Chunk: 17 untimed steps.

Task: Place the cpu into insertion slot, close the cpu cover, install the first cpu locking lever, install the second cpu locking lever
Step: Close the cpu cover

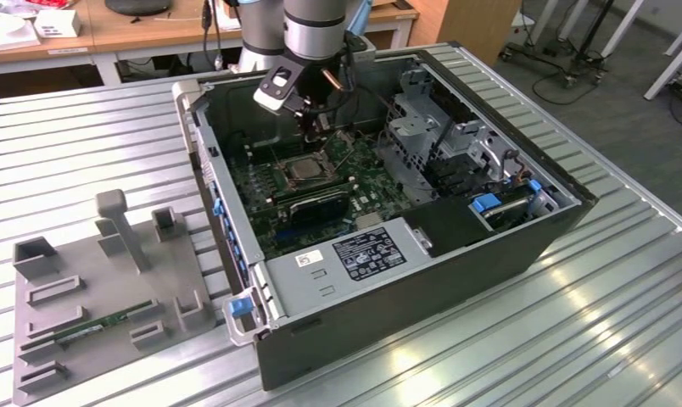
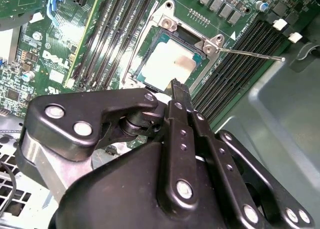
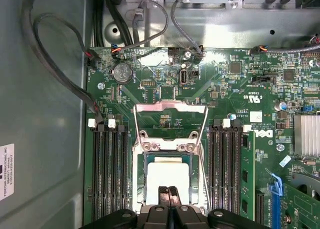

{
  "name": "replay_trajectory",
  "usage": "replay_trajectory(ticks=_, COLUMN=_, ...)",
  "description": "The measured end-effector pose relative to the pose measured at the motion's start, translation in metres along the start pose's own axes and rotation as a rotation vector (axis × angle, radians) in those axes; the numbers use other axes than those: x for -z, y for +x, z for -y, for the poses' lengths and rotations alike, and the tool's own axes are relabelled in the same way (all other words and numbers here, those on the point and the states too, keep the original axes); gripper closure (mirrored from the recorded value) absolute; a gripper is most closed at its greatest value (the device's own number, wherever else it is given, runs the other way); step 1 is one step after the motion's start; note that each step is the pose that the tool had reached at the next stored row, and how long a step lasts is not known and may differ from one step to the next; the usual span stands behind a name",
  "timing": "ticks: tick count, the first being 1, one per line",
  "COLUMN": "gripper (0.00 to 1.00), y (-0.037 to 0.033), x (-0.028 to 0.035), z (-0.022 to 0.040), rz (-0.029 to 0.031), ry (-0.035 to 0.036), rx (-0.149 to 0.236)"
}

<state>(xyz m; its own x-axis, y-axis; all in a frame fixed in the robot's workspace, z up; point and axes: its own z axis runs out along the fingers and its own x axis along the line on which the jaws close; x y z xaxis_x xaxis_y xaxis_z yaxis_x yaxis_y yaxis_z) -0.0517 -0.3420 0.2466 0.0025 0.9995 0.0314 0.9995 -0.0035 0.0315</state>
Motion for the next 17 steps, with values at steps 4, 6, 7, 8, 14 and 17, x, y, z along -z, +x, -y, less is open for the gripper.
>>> replay_trajectory(ticks=4, gripper=0.89, y=0.0000, x=0.0002, z=0.0000, rz=0.0001, ry=0.0000, rx=0.000)
replay_trajectory(ticks=6, gripper=0.89, y=0.0000, x=0.0003, z=0.0000, rz=0.0001, ry=0.0000, rx=0.000)
replay_trajectory(ticks=7, gripper=0.89, y=0.0000, x=0.0007, z=0.0000, rz=0.0005, ry=0.0003, rx=0.000)
replay_trajectory(ticks=8, gripper=0.89, y=0.0000, x=0.0011, z=0.0000, rz=0.0005, ry=0.0003, rx=0.000)
replay_trajectory(ticks=14, gripper=0.89, y=0.0002, x=0.0064, z=-0.0002, rz=0.0001, ry=0.0000, rx=0.000)
replay_trajectory(ticks=17, gripper=0.89, y=0.0003, x=0.0107, z=-0.0003, rz=0.0001, ry=0.0001, rx=0.000)
